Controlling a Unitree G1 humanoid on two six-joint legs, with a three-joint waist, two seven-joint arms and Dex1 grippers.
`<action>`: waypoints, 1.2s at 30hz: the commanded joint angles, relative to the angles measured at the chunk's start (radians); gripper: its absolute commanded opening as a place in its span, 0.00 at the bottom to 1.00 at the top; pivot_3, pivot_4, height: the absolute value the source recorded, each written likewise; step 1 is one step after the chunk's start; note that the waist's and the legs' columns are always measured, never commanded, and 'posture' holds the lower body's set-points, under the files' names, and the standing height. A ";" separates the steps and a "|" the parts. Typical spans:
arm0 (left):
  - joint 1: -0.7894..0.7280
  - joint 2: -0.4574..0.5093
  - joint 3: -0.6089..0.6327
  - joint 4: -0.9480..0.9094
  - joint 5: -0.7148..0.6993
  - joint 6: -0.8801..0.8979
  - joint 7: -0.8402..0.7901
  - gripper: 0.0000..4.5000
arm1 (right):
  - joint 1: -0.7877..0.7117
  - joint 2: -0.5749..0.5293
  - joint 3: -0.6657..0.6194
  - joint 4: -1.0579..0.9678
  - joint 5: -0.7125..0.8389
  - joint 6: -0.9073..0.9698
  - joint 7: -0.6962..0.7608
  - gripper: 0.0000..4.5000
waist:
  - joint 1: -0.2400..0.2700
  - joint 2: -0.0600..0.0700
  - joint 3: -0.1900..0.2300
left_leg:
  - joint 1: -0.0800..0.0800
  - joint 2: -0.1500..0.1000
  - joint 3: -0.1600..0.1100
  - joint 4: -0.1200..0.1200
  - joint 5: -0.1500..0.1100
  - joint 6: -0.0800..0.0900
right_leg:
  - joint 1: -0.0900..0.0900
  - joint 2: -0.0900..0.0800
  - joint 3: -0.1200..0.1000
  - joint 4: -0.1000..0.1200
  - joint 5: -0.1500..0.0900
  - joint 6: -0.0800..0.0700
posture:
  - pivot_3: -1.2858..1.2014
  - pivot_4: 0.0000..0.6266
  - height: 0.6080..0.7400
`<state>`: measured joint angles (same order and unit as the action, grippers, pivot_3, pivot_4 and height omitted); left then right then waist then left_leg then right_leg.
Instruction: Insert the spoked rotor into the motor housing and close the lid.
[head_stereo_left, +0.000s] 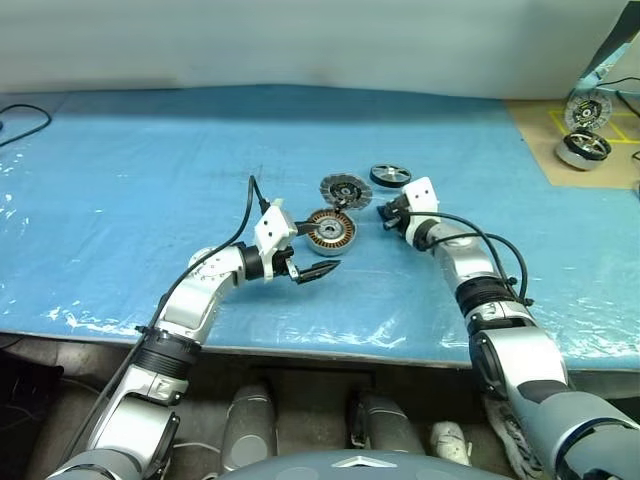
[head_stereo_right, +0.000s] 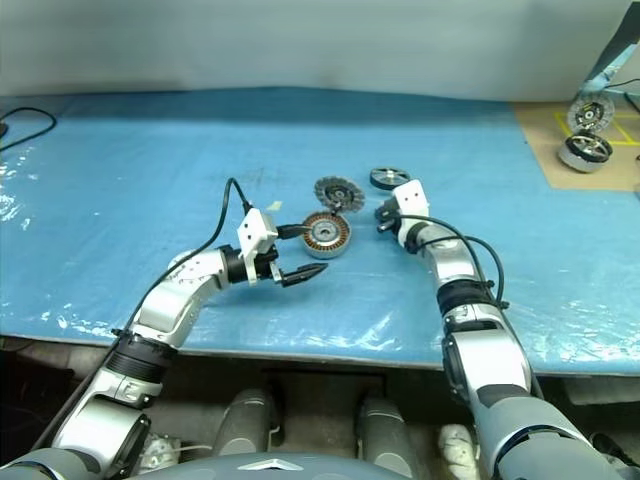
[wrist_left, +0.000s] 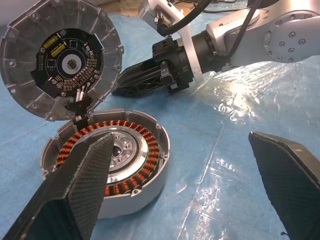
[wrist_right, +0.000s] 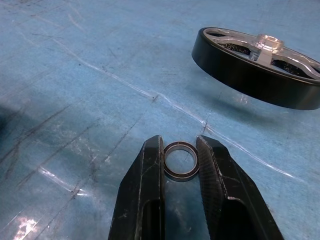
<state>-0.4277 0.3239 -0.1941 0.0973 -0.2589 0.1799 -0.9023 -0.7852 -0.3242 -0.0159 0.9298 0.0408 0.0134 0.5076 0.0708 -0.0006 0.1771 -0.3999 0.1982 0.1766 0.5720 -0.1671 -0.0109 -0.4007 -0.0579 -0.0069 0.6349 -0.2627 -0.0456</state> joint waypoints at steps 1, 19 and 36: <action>0.001 0.016 0.020 -0.033 -0.004 -0.015 -0.006 1.00 | 0.043 -0.037 0.002 -0.026 -0.018 0.023 0.004 0.13 | 0.000 0.000 0.000 | 0.000 0.000 0.000 0.000 0.000 0.000 | 0.000 0.000 0.000 0.000 0.000 0.000 | 0.52 0.24 1.00; 0.073 0.109 0.125 -0.036 -0.037 -0.025 -0.015 1.00 | 0.240 -0.175 0.089 -0.923 0.267 0.514 0.470 0.13 | 0.001 0.000 0.000 | -0.003 0.002 -0.001 -0.009 0.000 0.000 | -0.002 0.004 -0.003 -0.011 0.003 0.005 | 0.52 0.24 1.00; 0.125 0.118 0.151 -0.087 -0.036 -0.024 0.020 1.00 | 0.044 0.015 0.203 -0.537 0.134 0.328 0.407 0.13 | -0.001 0.000 0.000 | -0.004 0.001 -0.001 -0.007 0.000 0.000 | -0.002 0.002 -0.003 -0.009 0.003 0.005 | 0.52 0.24 1.00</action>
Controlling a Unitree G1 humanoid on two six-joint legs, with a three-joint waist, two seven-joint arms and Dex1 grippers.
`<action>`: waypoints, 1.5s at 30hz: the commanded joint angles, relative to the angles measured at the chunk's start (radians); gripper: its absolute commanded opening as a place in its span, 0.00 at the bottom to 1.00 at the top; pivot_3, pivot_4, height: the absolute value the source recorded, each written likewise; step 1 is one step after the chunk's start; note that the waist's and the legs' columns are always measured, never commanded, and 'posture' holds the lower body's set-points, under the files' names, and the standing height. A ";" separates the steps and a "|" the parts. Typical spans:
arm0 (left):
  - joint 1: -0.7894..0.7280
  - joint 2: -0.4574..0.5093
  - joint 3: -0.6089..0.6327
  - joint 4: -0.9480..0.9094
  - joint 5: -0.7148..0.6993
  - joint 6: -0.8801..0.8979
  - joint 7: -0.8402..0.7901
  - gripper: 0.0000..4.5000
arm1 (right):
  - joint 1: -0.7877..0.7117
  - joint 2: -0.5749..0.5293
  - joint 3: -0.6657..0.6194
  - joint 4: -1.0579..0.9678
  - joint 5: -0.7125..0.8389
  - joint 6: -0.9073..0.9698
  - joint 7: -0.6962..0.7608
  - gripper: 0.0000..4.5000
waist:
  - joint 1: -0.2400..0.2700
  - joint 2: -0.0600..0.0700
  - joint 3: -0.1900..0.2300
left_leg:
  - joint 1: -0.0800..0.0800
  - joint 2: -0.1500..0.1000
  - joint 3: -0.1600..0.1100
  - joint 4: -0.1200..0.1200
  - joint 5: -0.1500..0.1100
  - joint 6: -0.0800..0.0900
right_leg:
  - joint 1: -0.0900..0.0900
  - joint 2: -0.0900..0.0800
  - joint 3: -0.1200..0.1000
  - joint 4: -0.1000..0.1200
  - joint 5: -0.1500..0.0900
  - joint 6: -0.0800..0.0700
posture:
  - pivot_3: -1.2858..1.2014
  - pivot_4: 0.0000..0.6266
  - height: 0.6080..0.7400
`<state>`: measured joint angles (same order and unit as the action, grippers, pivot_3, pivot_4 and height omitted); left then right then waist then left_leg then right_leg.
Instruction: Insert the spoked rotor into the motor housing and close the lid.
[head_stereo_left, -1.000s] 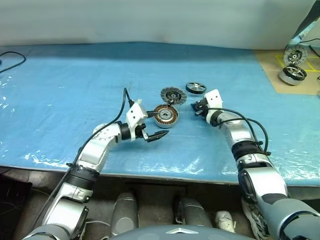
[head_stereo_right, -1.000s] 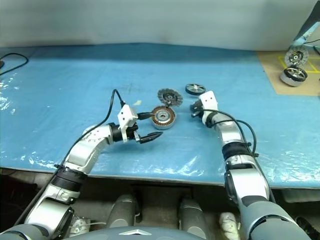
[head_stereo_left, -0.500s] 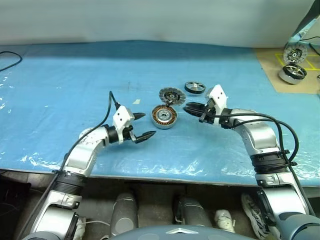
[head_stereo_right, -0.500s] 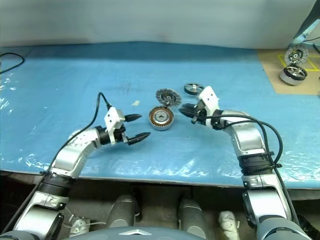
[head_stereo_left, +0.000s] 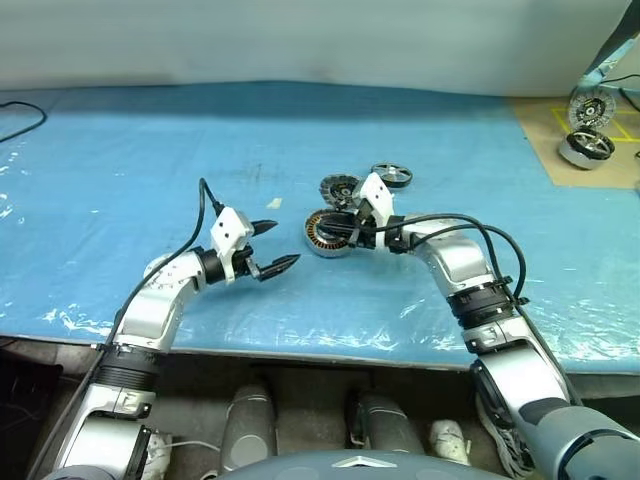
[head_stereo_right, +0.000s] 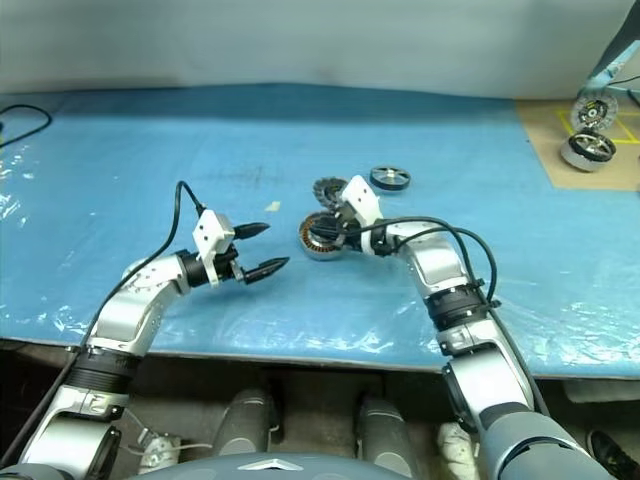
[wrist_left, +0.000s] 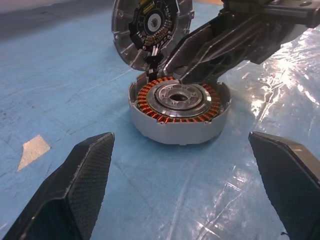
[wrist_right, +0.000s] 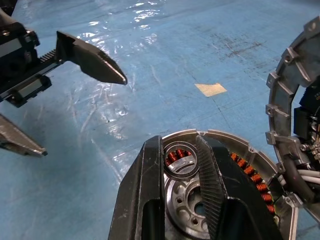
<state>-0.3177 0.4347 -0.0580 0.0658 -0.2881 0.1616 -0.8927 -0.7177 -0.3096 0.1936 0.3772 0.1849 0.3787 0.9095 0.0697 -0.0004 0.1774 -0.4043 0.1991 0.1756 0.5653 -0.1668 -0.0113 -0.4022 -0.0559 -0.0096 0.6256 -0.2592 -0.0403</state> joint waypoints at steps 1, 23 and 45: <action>0.021 0.007 0.013 -0.060 -0.006 -0.005 0.013 1.00 | -0.021 0.002 -0.003 0.026 -0.016 -0.045 0.006 0.13 | 0.000 0.000 0.000 | 0.000 0.000 0.000 0.000 0.000 0.000 | 0.000 0.000 0.000 0.000 0.000 0.000 | 0.52 0.24 1.00; 0.023 0.006 0.000 -0.061 0.007 -0.008 0.028 1.00 | -0.012 0.000 -0.007 0.129 -0.067 -0.100 0.010 0.13 | 0.000 0.000 0.000 | 0.002 0.000 0.000 0.011 0.000 0.000 | 0.000 -0.002 0.001 0.013 -0.002 -0.004 | 0.52 0.24 1.00; 0.013 0.003 -0.010 -0.051 0.018 -0.012 0.026 1.00 | 0.012 0.025 0.024 0.168 -0.112 -0.146 -0.033 0.13 | -0.001 0.000 0.000 | 0.002 0.001 0.000 0.011 0.000 0.000 | 0.000 -0.001 0.001 0.013 -0.002 -0.004 | 0.52 0.24 1.00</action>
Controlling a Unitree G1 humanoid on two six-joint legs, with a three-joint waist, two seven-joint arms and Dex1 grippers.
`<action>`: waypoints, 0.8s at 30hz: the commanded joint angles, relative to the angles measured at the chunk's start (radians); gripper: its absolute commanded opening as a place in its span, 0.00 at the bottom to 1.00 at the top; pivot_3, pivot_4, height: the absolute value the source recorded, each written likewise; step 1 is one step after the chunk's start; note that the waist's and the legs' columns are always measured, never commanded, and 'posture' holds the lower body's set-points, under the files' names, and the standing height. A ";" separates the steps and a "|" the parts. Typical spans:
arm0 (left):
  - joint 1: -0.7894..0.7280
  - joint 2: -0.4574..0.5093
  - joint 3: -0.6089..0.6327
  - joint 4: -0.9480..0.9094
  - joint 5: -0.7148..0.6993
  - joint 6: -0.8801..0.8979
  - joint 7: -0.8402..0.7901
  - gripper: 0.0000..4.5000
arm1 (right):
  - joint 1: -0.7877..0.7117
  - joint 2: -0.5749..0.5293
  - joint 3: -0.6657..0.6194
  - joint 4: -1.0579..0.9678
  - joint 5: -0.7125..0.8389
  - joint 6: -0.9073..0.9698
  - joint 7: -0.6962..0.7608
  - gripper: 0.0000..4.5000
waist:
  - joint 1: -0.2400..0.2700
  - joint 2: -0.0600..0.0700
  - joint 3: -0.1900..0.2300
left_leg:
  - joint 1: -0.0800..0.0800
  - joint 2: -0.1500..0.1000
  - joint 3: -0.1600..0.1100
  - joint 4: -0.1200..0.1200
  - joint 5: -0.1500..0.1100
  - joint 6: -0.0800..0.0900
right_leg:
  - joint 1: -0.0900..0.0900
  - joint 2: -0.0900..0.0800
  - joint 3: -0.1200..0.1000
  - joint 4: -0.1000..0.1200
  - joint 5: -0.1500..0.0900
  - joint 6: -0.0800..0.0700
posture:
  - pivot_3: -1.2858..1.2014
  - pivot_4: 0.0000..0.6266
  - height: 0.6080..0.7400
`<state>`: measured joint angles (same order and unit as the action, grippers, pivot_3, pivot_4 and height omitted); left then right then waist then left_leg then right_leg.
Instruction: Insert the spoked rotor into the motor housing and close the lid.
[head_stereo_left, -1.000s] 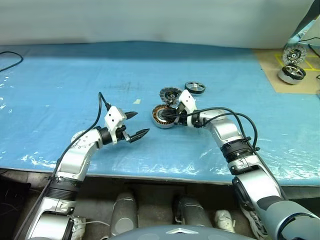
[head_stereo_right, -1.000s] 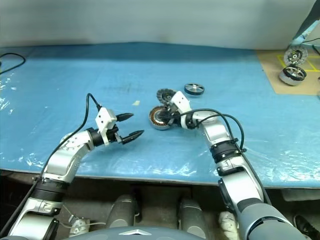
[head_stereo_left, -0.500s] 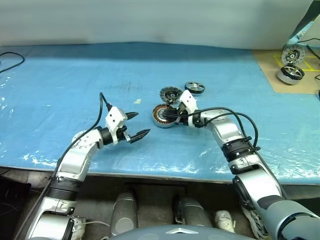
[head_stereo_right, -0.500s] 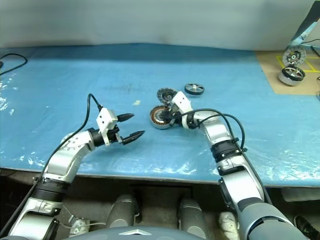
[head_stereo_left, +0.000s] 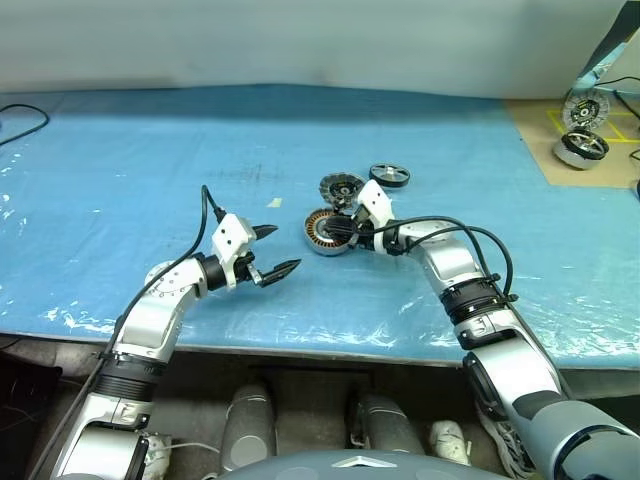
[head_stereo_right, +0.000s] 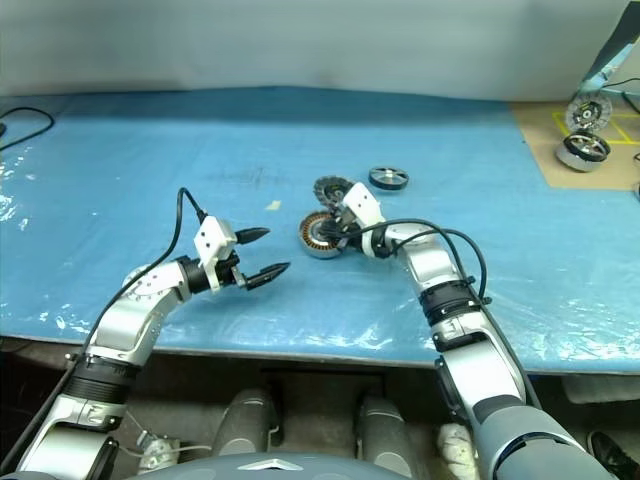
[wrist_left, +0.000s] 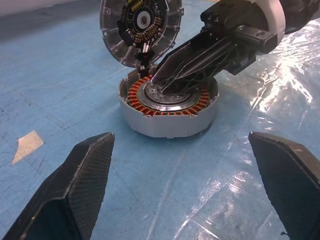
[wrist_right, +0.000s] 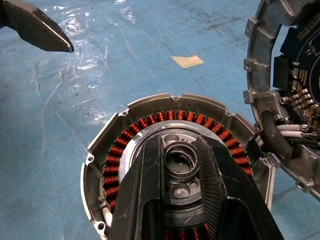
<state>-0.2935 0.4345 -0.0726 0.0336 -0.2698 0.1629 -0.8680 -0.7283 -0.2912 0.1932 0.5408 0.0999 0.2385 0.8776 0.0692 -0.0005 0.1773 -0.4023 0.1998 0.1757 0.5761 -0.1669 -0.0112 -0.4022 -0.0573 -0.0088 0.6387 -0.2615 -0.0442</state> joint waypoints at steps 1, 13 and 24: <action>-0.012 0.003 0.005 -0.019 0.001 -0.013 0.001 1.00 | 0.024 0.007 0.024 0.006 -0.029 -0.006 -0.001 0.13 | -0.001 0.000 0.000 | 0.000 0.000 0.000 0.000 0.000 0.000 | 0.000 0.000 0.000 0.000 0.000 0.000 | 0.52 0.24 1.00; -0.012 -0.001 0.006 -0.010 0.007 -0.018 0.001 1.00 | 0.036 0.010 0.037 0.000 -0.054 -0.025 0.010 0.74 | -0.001 0.000 0.000 | 0.001 0.000 0.000 0.000 0.000 0.000 | 0.000 0.000 0.001 0.000 0.000 0.000 | 0.52 0.24 1.00; -0.011 -0.004 0.005 -0.007 0.008 -0.019 -0.001 1.00 | 0.020 -0.010 -0.057 -0.082 0.035 0.023 0.042 0.80 | 0.001 0.000 0.000 | 0.000 0.000 0.000 0.000 0.000 0.000 | 0.000 0.000 0.001 0.000 0.000 0.000 | 0.52 0.24 1.00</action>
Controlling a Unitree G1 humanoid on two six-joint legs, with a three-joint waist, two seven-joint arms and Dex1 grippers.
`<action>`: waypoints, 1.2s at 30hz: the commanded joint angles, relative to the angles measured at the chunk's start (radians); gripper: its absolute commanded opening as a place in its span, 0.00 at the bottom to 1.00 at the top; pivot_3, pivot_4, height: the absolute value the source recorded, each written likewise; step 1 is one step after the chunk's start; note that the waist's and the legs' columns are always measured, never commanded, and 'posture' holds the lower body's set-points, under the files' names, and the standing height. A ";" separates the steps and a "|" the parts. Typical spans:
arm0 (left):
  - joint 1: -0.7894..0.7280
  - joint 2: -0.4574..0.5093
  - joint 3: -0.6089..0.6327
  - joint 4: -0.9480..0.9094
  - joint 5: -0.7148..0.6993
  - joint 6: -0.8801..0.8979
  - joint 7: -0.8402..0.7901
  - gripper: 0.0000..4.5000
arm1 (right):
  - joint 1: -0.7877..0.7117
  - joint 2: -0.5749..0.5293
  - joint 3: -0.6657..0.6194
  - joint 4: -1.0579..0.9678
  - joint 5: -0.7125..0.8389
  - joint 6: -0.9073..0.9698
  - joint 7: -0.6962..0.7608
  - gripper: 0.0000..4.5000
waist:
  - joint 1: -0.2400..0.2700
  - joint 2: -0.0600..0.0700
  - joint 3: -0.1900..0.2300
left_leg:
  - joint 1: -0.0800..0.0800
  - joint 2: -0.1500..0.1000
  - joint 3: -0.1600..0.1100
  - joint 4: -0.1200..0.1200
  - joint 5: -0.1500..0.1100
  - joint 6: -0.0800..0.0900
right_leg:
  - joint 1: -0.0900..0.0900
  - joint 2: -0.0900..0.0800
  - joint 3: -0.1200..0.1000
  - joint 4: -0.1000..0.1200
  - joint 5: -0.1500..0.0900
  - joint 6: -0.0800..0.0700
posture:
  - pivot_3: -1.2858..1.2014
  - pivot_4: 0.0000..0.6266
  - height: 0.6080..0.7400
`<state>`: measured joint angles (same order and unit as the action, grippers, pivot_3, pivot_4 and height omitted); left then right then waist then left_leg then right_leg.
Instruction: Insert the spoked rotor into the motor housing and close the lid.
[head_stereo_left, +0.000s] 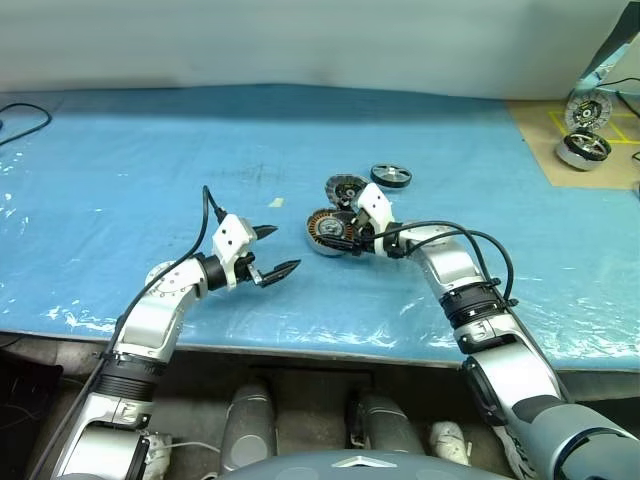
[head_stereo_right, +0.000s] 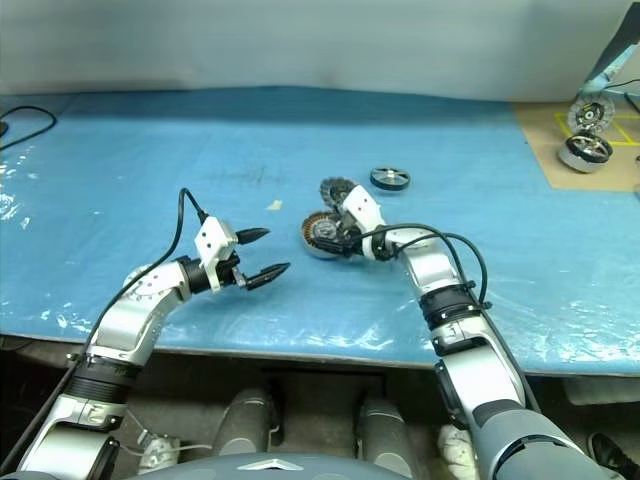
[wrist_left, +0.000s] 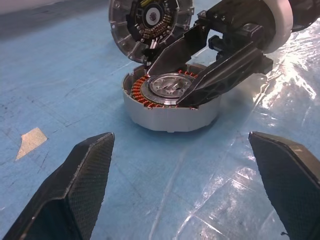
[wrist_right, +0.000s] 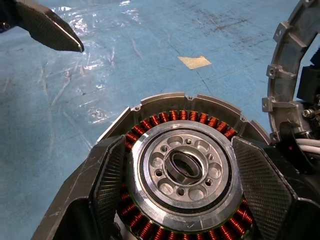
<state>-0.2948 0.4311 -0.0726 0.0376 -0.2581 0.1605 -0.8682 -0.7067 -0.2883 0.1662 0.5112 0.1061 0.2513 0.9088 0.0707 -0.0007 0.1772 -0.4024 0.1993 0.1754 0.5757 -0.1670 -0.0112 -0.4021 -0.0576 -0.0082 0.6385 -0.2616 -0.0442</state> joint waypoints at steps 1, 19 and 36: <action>-0.013 -0.001 0.004 -0.008 -0.004 -0.017 -0.001 1.00 | -0.001 -0.013 -0.032 -0.061 0.034 0.013 0.013 0.80 | 0.000 0.000 0.000 | 0.000 0.000 0.000 0.000 0.000 0.000 | 0.000 0.000 0.000 0.000 0.000 0.000 | 0.52 0.24 1.00; -0.052 -0.033 0.000 0.000 -0.008 -0.015 0.000 1.00 | -0.008 0.022 -0.040 -0.070 0.033 0.021 -0.073 0.01 | -0.002 0.000 0.000 | -0.001 0.000 0.000 0.000 0.000 0.000 | -0.001 0.000 0.000 0.000 0.000 0.000 | 0.52 0.24 1.00; -0.053 -0.066 0.057 -0.037 -0.077 0.032 0.055 1.00 | -0.005 0.077 -0.049 -0.176 0.091 0.135 -0.136 0.01 | -0.002 0.000 0.000 | -0.001 0.000 0.000 -0.001 0.000 0.000 | -0.002 0.000 0.000 0.000 0.000 0.000 | 0.52 0.24 1.00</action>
<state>-0.3378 0.3618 -0.0427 0.0553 -0.3012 0.1876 -0.8150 -0.7115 -0.2199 0.1293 0.3954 0.1677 0.3755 0.7656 0.0689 -0.0008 0.1773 -0.4034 0.1994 0.1753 0.5743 -0.1670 -0.0114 -0.4037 -0.0574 -0.0084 0.6381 -0.2614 -0.0439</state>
